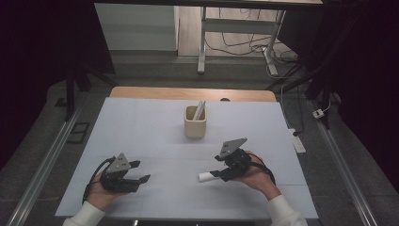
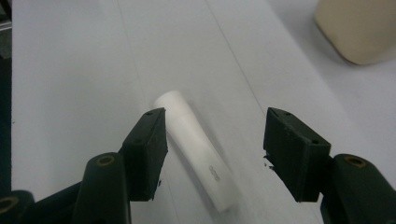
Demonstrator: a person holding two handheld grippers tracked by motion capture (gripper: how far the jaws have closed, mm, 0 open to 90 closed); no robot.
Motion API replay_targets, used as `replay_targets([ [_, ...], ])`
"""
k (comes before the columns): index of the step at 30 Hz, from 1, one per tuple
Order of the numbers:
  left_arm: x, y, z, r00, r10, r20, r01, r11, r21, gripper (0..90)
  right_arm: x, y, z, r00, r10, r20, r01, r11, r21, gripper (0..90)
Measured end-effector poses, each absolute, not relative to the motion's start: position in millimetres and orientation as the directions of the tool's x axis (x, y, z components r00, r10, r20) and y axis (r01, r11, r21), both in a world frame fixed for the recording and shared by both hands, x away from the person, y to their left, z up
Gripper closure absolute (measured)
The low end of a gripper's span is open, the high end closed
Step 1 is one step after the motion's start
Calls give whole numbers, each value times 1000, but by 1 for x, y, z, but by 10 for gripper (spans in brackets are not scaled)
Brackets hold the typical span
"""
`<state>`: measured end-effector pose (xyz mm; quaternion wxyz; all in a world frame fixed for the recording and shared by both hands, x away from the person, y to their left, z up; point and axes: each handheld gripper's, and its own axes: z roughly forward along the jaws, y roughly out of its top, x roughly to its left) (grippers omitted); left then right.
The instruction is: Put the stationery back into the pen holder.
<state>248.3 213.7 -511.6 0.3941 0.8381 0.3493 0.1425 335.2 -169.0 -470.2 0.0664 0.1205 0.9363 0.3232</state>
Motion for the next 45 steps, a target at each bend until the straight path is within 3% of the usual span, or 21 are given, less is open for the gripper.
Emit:
replay_targets([
  [11, 249, 214, -511, 713, 700, -37, 475, -444, 760, 322, 339, -142, -482, -981, 191, -16, 152, 825, 545, 380],
  [28, 249, 215, -513, 722, 692, -29, 470, -459, 754, 307, 336, -124, -501, -991, 120, -54, 84, 891, 446, 347],
  [34, 249, 216, -513, 720, 694, -29, 471, -458, 754, 304, 335, -123, -502, -993, 98, -59, 64, 903, 426, 553],
  [41, 248, 217, -513, 714, 699, -37, 477, -447, 757, 303, 334, -124, -502, -994, 71, -82, 31, 913, 408, 654],
  [45, 248, 217, -513, 714, 699, -35, 476, -449, 757, 302, 333, -124, -502, -994, 64, -89, 23, 915, 403, 664],
])
